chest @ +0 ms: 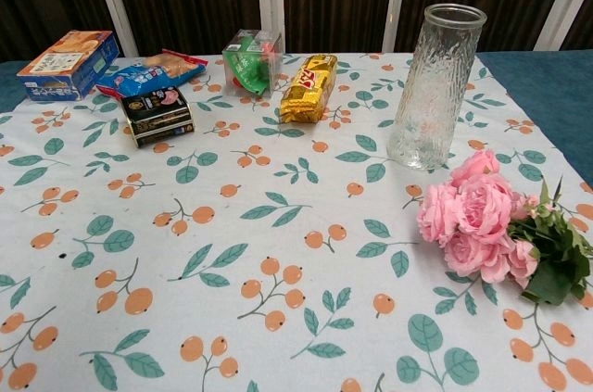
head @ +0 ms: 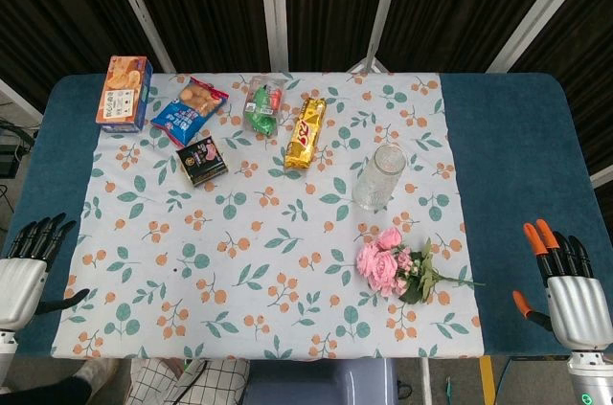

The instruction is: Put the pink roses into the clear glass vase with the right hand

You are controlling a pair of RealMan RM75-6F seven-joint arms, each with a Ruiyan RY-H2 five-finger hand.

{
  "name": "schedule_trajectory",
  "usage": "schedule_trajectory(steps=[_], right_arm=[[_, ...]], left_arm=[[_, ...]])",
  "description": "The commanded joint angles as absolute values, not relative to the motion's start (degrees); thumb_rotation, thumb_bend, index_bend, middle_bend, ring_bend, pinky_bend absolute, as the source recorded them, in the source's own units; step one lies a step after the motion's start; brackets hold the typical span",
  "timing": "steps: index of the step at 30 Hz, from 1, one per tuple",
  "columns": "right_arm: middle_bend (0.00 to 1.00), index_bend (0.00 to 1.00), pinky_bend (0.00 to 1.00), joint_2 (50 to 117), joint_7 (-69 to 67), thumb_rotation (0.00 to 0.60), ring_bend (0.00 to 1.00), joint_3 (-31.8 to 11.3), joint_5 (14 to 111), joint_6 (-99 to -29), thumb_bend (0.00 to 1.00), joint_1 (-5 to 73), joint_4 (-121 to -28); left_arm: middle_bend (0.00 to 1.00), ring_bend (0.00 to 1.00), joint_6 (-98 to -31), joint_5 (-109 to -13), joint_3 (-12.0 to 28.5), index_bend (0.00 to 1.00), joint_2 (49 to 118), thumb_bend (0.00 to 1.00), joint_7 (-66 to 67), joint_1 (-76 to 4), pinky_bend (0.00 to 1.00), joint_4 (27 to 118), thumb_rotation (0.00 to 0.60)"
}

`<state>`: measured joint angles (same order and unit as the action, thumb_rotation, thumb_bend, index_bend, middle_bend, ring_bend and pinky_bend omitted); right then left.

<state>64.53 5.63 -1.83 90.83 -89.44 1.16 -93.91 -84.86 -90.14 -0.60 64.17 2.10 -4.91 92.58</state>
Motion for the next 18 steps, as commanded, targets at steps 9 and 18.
schedule_trajectory(steps=[9,18], right_arm=[[0.00,0.00,0.00,64.65,4.98,0.600,0.00,-1.62,92.06,-89.81,0.31,1.30,-94.35],[0.00,0.00,0.00,64.01,4.07,0.600,0.00,-0.43,92.62,-87.43,0.30,1.97,-98.37]], left_arm=[[0.00,0.00,-85.60,-90.62,-0.65,0.00,64.05,0.00,1.50,-4.68,0.00,92.40,0.600],[0.00,0.00,-85.97,-90.56,-0.40,0.00,64.23,0.00,0.69,-4.66,0.00,91.87,0.600]])
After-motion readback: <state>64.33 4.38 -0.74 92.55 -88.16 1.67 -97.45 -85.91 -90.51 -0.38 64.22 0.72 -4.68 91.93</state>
